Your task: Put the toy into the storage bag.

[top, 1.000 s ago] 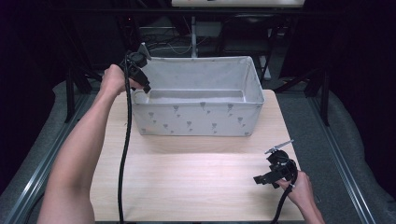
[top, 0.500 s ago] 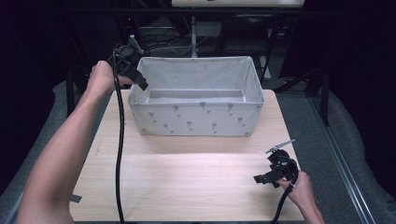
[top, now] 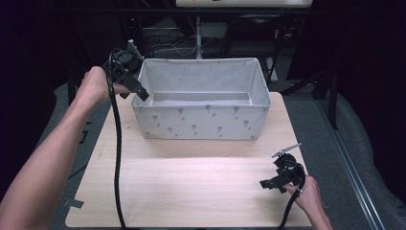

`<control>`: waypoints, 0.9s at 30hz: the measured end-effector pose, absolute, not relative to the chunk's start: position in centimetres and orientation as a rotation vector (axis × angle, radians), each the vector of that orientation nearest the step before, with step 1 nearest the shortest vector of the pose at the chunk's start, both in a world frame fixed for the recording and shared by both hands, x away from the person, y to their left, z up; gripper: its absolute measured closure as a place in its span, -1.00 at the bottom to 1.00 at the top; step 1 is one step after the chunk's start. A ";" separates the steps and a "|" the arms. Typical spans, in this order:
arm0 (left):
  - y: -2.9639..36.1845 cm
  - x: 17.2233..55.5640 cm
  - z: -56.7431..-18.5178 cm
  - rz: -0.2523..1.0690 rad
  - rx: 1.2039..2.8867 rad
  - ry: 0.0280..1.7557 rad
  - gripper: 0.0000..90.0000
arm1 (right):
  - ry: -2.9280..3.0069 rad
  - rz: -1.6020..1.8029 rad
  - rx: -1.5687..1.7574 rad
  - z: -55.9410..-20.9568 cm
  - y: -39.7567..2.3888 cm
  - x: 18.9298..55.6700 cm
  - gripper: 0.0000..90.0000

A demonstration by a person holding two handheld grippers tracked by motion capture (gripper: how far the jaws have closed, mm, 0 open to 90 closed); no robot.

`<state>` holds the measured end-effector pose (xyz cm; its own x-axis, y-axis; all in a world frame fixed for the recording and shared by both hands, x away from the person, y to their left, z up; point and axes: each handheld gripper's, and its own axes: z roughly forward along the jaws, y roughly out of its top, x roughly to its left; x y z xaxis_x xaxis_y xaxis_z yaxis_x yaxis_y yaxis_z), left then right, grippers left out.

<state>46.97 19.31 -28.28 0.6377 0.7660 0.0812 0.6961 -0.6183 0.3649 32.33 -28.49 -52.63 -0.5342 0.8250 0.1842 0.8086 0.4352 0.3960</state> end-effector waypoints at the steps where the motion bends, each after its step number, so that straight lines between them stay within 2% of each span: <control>1: 19.3 46.6 -28.3 0.334 2.569 1.167 -0.99 | 2.639 0.676 1.486 -52.6 -28.5 32.4 -0.82; 13: 19.5 41.8 -30.4 0.366 2.582 1.091 -0.99 | 2.640 0.673 1.481 -52.5 -28.4 32.3 -0.82; 27: 21.4 36.8 -36.7 0.325 2.572 1.085 -1.00 | 2.650 0.658 1.486 -52.5 -28.4 32.3 -0.82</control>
